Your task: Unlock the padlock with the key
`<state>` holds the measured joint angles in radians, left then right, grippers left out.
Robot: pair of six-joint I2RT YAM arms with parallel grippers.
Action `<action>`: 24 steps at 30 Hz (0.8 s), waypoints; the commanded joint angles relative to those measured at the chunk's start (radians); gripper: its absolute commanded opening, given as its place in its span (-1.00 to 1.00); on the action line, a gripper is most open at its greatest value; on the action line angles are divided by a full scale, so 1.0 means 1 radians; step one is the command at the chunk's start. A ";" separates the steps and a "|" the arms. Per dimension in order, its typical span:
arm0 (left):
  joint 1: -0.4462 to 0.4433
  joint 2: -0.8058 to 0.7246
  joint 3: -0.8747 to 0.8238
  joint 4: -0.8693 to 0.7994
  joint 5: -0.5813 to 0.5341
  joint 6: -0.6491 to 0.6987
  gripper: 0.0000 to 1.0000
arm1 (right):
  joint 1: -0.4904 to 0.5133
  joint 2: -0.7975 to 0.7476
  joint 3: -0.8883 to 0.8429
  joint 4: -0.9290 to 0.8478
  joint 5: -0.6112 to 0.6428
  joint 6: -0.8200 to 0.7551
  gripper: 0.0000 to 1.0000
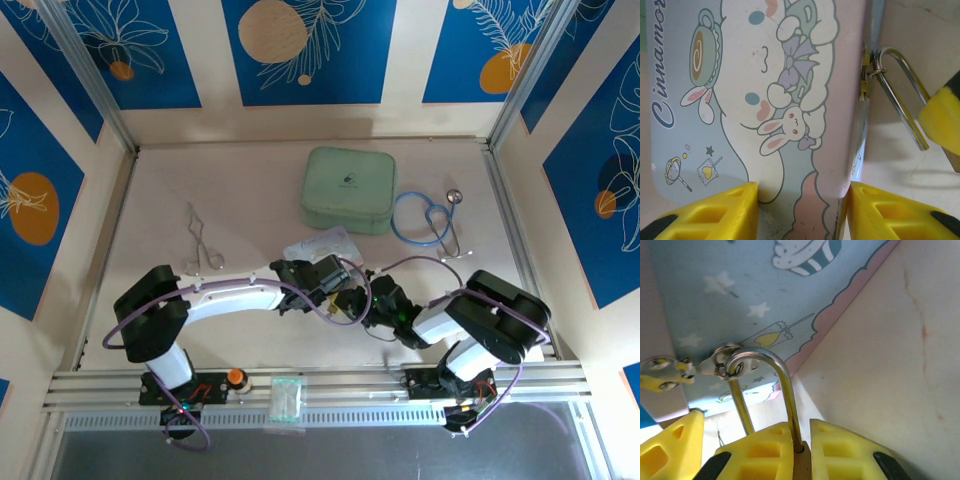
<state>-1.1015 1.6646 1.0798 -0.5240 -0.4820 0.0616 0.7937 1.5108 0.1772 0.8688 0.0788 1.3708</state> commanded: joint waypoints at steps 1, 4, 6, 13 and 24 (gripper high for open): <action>-0.014 0.057 -0.067 -0.138 0.100 0.003 -0.09 | -0.033 -0.039 0.006 -0.148 0.091 -0.008 -0.88; -0.026 0.061 -0.059 -0.140 0.104 0.005 -0.10 | -0.016 -0.052 0.054 -0.193 0.107 -0.017 -0.89; -0.027 0.063 -0.057 -0.139 0.106 0.009 -0.10 | -0.007 -0.037 0.072 -0.176 0.117 -0.008 -0.90; -0.029 0.065 -0.055 -0.140 0.107 0.013 -0.11 | -0.055 0.092 0.034 0.048 0.092 0.083 -0.92; -0.055 0.121 -0.025 -0.147 0.084 0.021 -0.13 | -0.100 0.148 0.024 0.180 0.042 0.116 -0.92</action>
<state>-1.1343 1.6981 1.0969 -0.5213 -0.5346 0.0849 0.7212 1.6531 0.2176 1.0367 0.1051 1.4673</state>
